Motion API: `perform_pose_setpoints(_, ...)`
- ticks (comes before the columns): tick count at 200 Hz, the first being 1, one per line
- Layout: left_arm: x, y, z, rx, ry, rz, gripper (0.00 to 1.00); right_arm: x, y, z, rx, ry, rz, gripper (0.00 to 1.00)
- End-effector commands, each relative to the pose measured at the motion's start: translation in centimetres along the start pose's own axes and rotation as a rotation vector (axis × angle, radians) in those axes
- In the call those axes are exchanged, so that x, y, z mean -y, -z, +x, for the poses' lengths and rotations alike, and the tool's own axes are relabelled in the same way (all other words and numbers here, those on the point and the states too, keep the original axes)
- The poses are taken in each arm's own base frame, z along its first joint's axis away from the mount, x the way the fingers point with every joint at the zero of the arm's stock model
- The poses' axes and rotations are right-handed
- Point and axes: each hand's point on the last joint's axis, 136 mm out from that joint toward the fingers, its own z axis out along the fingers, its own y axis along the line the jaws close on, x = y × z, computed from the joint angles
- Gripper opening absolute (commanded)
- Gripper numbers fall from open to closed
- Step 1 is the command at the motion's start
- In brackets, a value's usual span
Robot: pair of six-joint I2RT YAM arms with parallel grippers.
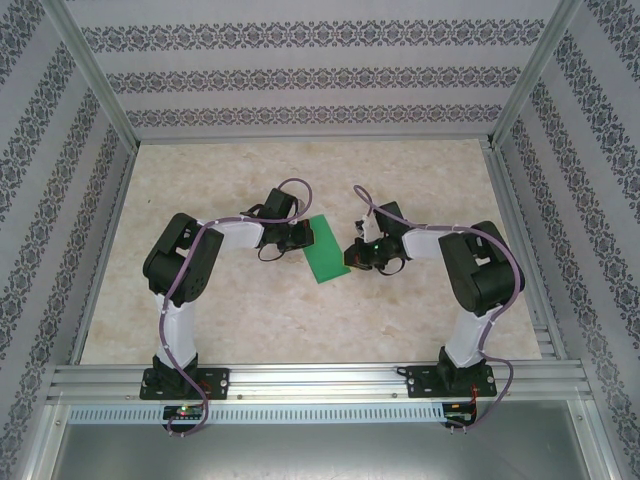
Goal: Fold a paper plane with a square sheet of paper (pick it up from the middle)
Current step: Fold the square sheet of paper in half at the center of the table.
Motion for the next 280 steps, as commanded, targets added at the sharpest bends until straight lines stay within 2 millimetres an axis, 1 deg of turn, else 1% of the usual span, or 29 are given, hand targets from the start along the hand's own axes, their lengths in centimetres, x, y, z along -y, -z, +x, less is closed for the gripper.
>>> perform_pose_setpoints(1,-9.0,-1.8,7.7,-0.227,0.108,-0.303,0.0,4.0,0.1,4.3,-0.091,-0.13,0.137,0.03)
perform_pose_setpoints(54,-8.9,-1.7,7.3,-0.221,0.1,-0.308,0.0,4.0,0.5,5.2,-0.079,-0.129,0.134,0.04)
perform_pose_setpoints(101,-7.8,-1.5,6.2,-0.207,0.081,-0.292,0.0,3.4,0.5,5.5,-0.084,-0.12,0.129,0.04)
perform_pose_setpoints(115,-7.2,-1.4,5.5,-0.198,0.066,-0.283,0.0,2.9,0.3,5.8,-0.085,-0.124,0.123,0.04)
perform_pose_setpoints(127,-6.2,-1.2,4.5,-0.181,0.051,-0.262,0.0,2.3,0.0,5.8,-0.081,-0.125,0.118,0.04)
perform_pose_setpoints(145,-4.4,-0.9,2.8,-0.152,0.026,-0.223,0.0,1.6,-0.6,6.4,-0.076,-0.14,0.121,0.03)
perform_pose_setpoints(162,-2.2,-0.4,1.0,-0.119,-0.002,-0.17,0.01,0.2,-1.1,6.5,-0.05,-0.151,0.115,0.03)
perform_pose_setpoints(180,0.4,0.8,-1.4,-0.065,-0.031,-0.119,0.08,-1.5,-1.5,6.2,-0.022,-0.151,0.118,0.03)
perform_pose_setpoints(197,2.5,2.7,-3.7,0.002,-0.048,-0.086,0.13,-3.6,-1.9,5.1,0.019,-0.138,0.098,0.04)
perform_pose_setpoints(214,3.4,4.9,-5.6,0.076,-0.043,-0.081,0.17,-6.2,-2.6,3.8,0.047,-0.112,0.044,0.06)
perform_pose_setpoints(231,3.3,7.1,-6.4,0.127,-0.022,-0.084,0.2,-7.9,-2.7,2.4,0.068,-0.095,0.011,0.07)
perform_pose_setpoints(250,2.6,9.4,-6.5,0.174,-0.006,-0.099,0.25,-9.3,-1.1,0.7,0.134,-0.064,-0.002,0.09)
perform_pose_setpoints(267,1.7,11.2,-5.8,0.21,0.009,-0.119,0.3,-9.5,0.5,-0.7,0.185,-0.031,0.029,0.11)
perform_pose_setpoints(280,1.4,12.2,-5.1,0.23,0.014,-0.123,0.34,-9.0,0.8,-1.4,0.194,-0.012,0.062,0.13)
